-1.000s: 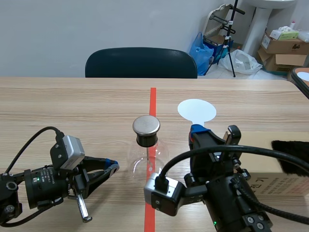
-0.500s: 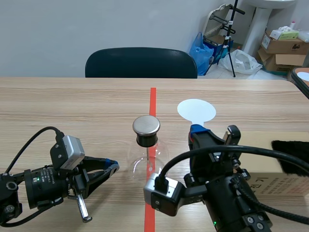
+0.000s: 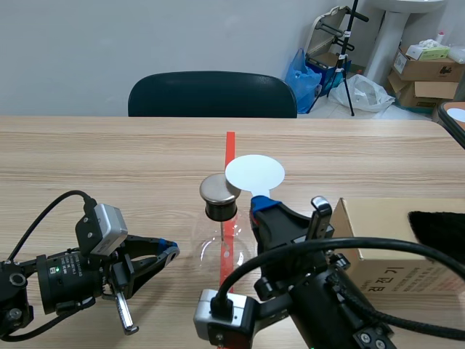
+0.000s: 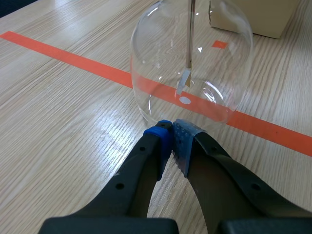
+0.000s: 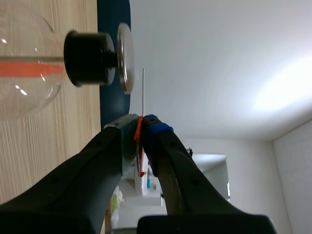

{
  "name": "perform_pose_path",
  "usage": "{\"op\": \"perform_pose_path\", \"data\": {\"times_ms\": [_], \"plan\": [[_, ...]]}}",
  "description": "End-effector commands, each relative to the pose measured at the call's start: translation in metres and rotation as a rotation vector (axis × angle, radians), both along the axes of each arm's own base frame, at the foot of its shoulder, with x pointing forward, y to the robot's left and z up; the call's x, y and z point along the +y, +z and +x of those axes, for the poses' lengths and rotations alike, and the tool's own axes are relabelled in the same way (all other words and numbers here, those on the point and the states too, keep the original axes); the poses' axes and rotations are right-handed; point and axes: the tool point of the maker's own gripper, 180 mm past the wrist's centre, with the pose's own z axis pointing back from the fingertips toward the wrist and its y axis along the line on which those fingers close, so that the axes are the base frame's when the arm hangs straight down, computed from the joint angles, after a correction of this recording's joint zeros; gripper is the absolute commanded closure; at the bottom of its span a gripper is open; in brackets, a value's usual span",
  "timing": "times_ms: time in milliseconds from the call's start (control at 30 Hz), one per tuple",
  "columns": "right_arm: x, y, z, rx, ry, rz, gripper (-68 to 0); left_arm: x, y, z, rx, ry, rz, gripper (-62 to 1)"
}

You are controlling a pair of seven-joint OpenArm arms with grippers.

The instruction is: Do the electroscope experiment

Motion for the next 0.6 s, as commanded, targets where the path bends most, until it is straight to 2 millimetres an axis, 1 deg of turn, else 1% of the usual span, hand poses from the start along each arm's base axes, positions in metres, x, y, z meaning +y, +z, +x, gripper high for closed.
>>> {"op": "perform_pose_path", "data": {"times_ms": [0,267,567], "plan": [[0.002,0.004,-0.001,-0.018,0.023,0.002,-1.7,-0.004,0.011,0.005,-0.026,0.004,-0.035,-3.0],[0.021,0.003,-0.016,-0.018,0.156,0.000,-1.7,-0.004,0.011,0.005,-0.026,0.004,-0.035,-3.0],[0.026,0.003,-0.019,-0.018,0.187,-0.001,-1.7,-0.004,0.011,0.005,-0.026,0.004,-0.035,-3.0]]}}
